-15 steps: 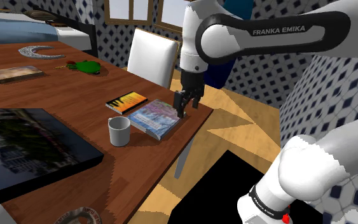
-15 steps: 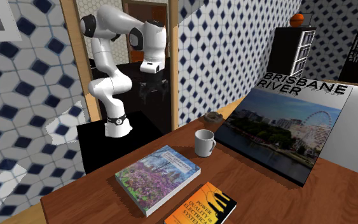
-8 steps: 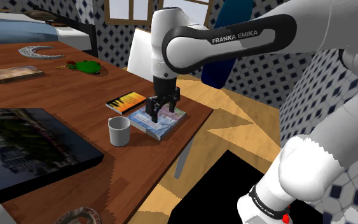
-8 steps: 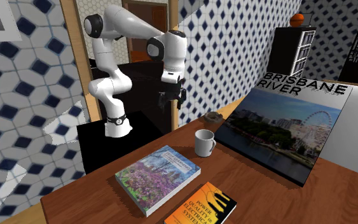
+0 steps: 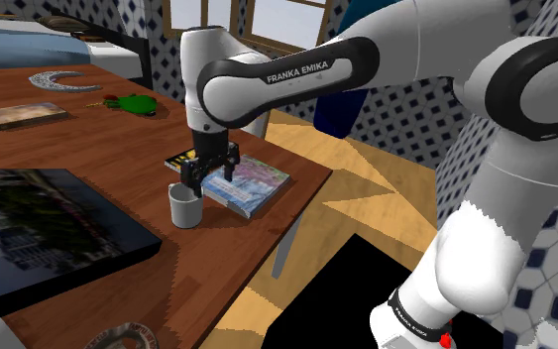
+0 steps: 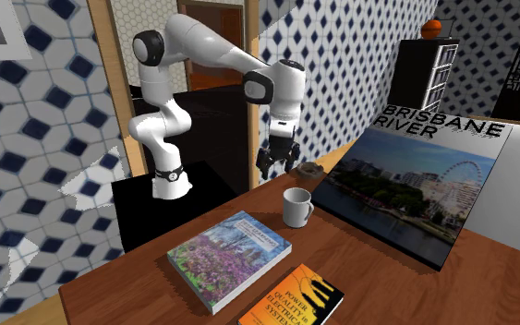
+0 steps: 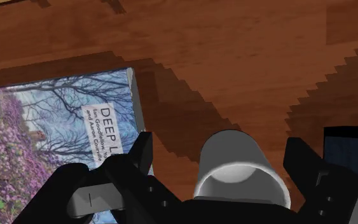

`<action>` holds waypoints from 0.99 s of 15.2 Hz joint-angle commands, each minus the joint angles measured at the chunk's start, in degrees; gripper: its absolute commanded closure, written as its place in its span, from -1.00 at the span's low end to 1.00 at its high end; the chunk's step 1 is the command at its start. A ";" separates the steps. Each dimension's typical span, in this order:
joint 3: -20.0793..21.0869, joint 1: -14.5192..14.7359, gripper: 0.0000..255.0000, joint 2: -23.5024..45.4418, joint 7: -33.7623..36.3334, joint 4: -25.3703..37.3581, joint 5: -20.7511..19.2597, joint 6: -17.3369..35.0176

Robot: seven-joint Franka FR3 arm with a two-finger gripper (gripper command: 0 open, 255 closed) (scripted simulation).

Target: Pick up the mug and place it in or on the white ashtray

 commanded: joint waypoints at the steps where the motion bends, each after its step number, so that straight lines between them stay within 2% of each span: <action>1: 0.44 1.25 -1.00 4.57 2.18 4.40 -1.78 0.00; 7: -0.01 5.89 -1.00 18.92 6.36 20.42 -6.91 -2.10; 15: -0.53 5.95 -1.00 20.75 6.97 17.11 -7.75 2.95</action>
